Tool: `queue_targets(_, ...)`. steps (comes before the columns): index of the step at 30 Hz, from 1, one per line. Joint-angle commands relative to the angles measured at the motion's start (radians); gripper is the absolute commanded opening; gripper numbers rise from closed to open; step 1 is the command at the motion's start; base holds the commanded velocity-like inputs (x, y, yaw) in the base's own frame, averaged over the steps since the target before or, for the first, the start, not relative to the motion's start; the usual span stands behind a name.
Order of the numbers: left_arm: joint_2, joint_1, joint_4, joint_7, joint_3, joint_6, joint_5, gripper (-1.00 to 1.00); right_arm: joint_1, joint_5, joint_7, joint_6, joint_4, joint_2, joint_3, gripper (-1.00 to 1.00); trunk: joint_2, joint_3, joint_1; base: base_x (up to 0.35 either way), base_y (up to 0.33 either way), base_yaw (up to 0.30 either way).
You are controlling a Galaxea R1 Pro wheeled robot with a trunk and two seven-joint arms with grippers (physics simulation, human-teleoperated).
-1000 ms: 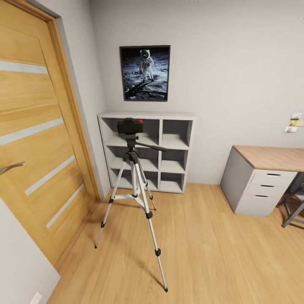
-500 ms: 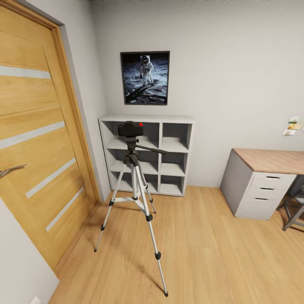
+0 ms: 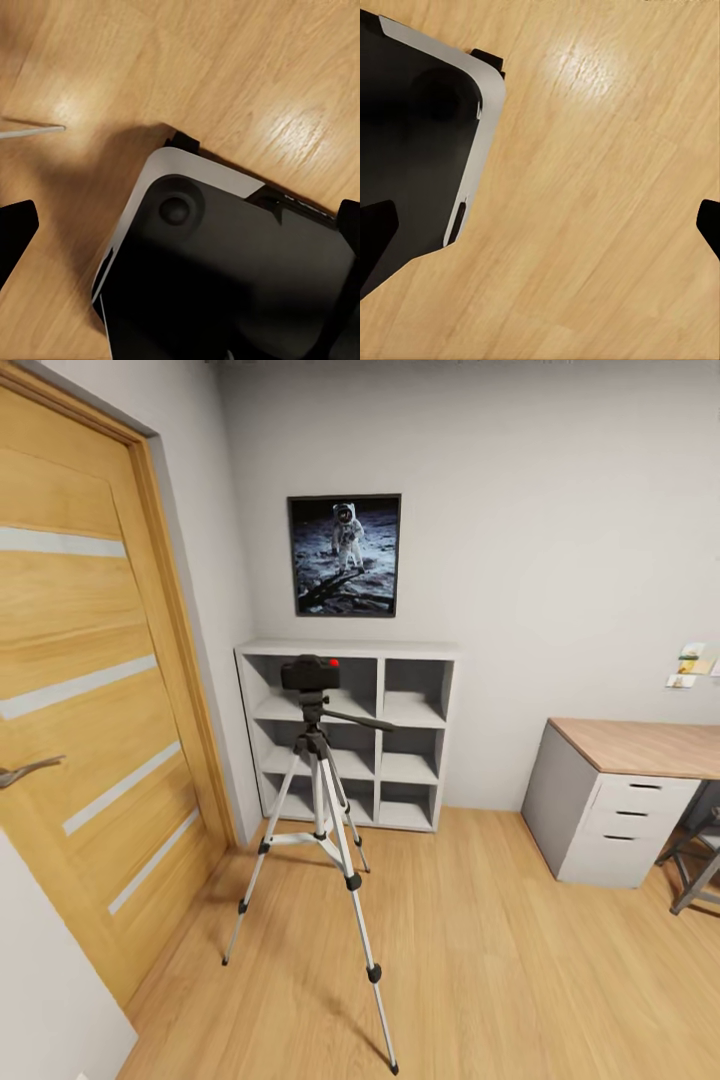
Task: Attach the digital camera to the camera tripod in the bedroom.
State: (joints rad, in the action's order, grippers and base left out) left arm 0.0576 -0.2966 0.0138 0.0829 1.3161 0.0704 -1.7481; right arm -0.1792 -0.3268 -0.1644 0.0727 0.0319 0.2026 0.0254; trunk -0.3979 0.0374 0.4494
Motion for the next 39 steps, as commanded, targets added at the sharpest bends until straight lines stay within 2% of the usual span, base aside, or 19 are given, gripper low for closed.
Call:
queue_targets(1, 0.001, -0.001, 0.001, 0.005, 0.008, 0.003, -0.007, 1.0, -0.002, -0.003, -0.001, 0.006, 0.003, 0.0, 0.002, 1.0, -0.002, 0.001, 0.001, 0.0, 0.0, 0.0)
queue_targets(39, -0.002, -0.001, 0.003, 0.005, 0.007, 0.003, -0.013, 1.0, 0.003, 0.004, 0.007, 0.006, 0.003, 0.0, 0.002, 1.0, -0.002, -0.055, 0.001, 0.0, 0.0, 0.0)
